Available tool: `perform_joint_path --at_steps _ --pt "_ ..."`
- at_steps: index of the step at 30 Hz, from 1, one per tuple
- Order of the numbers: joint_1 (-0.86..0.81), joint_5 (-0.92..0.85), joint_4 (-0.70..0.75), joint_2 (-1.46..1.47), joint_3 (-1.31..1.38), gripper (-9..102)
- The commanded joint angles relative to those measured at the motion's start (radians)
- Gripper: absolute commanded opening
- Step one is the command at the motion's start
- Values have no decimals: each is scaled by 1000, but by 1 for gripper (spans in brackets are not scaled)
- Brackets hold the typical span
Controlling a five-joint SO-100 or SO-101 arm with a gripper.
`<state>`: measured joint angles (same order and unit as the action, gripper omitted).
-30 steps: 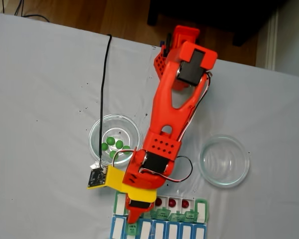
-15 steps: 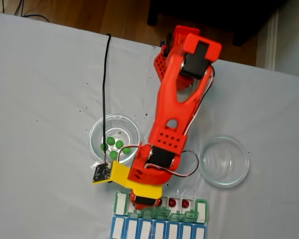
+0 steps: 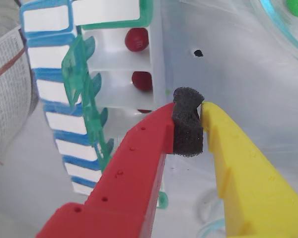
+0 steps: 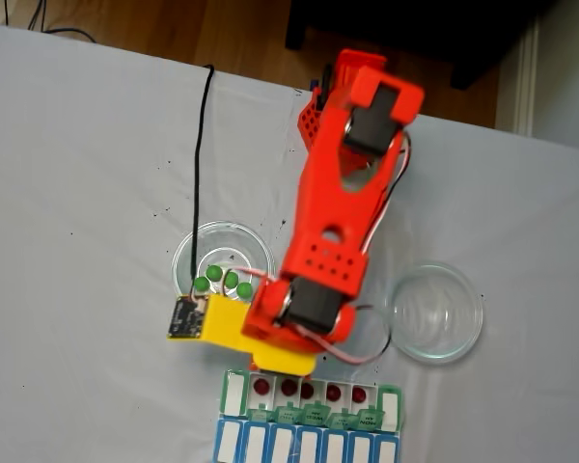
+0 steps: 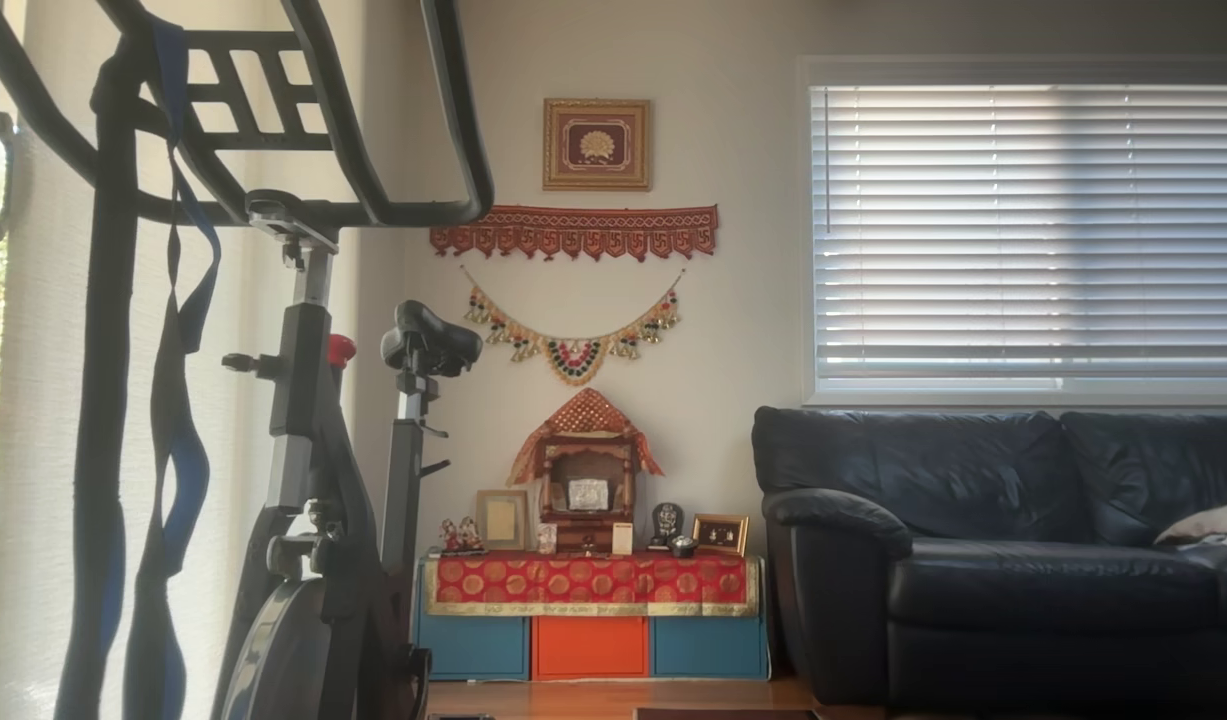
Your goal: Sort medicines into box.
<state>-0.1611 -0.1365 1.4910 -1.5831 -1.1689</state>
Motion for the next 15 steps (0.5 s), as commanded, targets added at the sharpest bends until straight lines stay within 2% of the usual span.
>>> perform_joint_path --at_steps 1,3,8,12,13,15 --pt "-18 -38 225 141 368 1" --pt "-38 -61 249 149 353 1" --pt "-137 -78 71 34 127 1" --pt "-198 -137 6 -29 -121 1" --pt "-224 -150 -63 -107 -239 1" --pt "-252 -140 -333 -322 -532 1"
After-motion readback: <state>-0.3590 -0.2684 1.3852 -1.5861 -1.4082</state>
